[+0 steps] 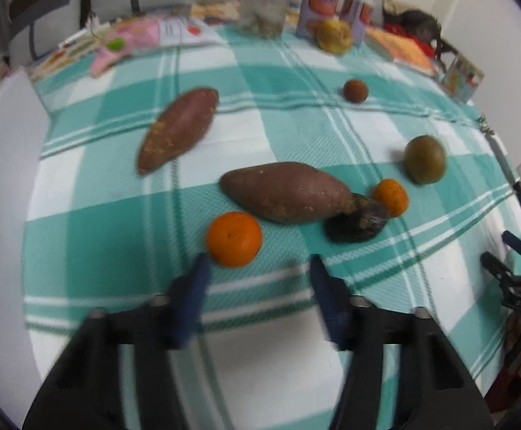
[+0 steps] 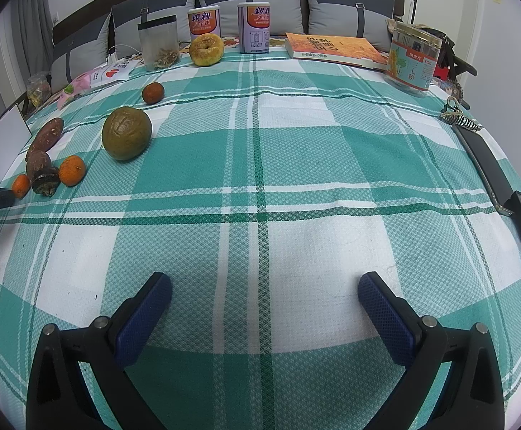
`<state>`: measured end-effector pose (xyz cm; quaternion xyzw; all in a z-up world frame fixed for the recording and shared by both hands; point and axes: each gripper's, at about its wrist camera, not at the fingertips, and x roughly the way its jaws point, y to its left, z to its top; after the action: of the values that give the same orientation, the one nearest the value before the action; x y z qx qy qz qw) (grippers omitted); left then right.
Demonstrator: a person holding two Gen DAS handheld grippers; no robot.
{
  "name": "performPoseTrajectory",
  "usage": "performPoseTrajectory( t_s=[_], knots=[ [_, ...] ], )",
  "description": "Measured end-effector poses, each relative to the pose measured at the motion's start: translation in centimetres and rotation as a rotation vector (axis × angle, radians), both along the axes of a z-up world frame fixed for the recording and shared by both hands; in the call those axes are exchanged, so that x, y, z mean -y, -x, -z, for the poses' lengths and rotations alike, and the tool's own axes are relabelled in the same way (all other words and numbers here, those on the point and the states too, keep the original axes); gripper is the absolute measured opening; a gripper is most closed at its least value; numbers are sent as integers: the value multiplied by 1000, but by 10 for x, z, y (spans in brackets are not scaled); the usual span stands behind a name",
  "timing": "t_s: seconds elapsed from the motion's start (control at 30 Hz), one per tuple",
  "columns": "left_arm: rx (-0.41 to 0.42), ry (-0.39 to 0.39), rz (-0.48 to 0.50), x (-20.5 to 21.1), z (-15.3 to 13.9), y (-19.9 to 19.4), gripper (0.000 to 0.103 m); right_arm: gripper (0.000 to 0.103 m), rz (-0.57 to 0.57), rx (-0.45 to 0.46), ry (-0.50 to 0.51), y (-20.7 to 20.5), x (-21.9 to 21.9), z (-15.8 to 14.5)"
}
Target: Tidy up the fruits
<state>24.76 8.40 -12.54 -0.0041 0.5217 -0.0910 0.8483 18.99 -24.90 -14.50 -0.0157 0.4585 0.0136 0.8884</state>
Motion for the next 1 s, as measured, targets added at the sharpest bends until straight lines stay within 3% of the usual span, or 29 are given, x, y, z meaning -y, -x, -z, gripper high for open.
performPoseTrajectory(
  t_s=[0.17, 0.23, 0.27, 0.53, 0.83, 1.0],
  knots=[
    [30, 49, -34, -6, 2, -8, 54, 103, 0, 0, 0, 0, 0, 0],
    [41, 51, -24, -4, 3, -10, 45, 103, 0, 0, 0, 0, 0, 0],
    [45, 48, -20, -4, 3, -10, 32, 103, 0, 0, 0, 0, 0, 0],
    [74, 93, -49, -14, -6, 14, 30, 103, 0, 0, 1, 0, 0, 0],
    [65, 61, -33, -13, -7, 86, 30, 103, 0, 0, 1, 0, 0, 0],
    [69, 47, -52, -9, 4, 105, 35, 103, 0, -1, 1, 0, 0, 0]
  ],
)
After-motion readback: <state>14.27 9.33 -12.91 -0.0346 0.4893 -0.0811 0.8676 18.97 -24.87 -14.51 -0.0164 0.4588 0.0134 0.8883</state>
